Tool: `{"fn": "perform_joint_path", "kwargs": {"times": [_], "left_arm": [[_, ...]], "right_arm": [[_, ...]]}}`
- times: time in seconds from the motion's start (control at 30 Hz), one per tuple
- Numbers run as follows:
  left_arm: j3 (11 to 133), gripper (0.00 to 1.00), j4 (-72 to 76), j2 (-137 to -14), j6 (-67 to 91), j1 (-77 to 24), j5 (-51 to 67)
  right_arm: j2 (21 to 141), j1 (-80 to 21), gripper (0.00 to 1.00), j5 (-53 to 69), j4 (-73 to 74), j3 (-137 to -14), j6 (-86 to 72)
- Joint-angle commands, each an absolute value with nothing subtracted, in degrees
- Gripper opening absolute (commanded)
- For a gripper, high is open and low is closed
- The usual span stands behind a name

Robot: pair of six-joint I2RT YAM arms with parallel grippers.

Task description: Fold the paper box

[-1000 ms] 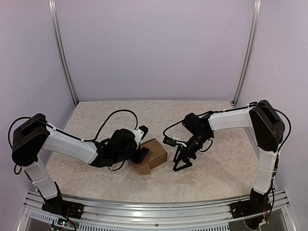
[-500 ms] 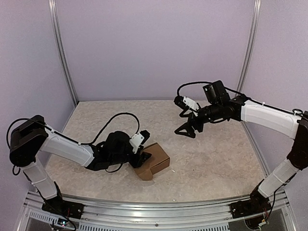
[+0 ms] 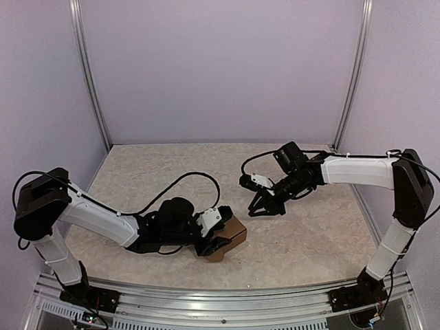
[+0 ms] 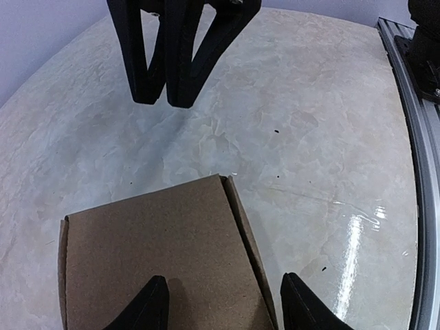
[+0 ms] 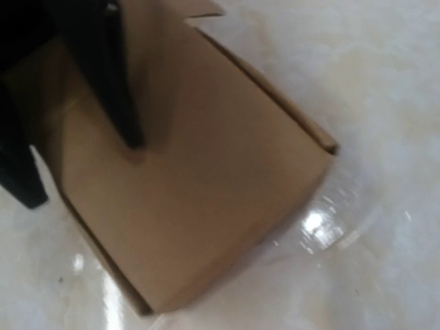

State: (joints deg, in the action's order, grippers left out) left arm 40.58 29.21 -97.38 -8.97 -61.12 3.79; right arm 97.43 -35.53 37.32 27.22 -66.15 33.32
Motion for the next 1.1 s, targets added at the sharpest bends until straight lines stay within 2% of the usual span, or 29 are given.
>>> {"fn": "perform_joint_path", "kwargs": {"times": [0.0, 0.4, 0.57, 1.07], "left_arm": [[41.6, 0.54, 29.7, -99.1, -10.5, -61.6, 5.2], [37.9, 0.51, 32.0, -98.1, -9.2, -61.0, 5.6], [37.3, 0.48, 32.2, -97.5, -9.2, -60.8, 5.6], [35.2, 0.51, 32.1, -91.3, -7.7, -60.0, 3.1]], "right_arm": [[99.7, -38.2, 0.20, 37.2, 26.7, -68.1, 34.7], [111.0, -41.3, 0.06, 36.9, 26.6, -77.2, 31.5], [112.6, -41.3, 0.04, 36.3, 26.5, -77.3, 31.2], [112.2, -41.3, 0.03, 33.2, 25.8, -73.1, 31.0]]}}
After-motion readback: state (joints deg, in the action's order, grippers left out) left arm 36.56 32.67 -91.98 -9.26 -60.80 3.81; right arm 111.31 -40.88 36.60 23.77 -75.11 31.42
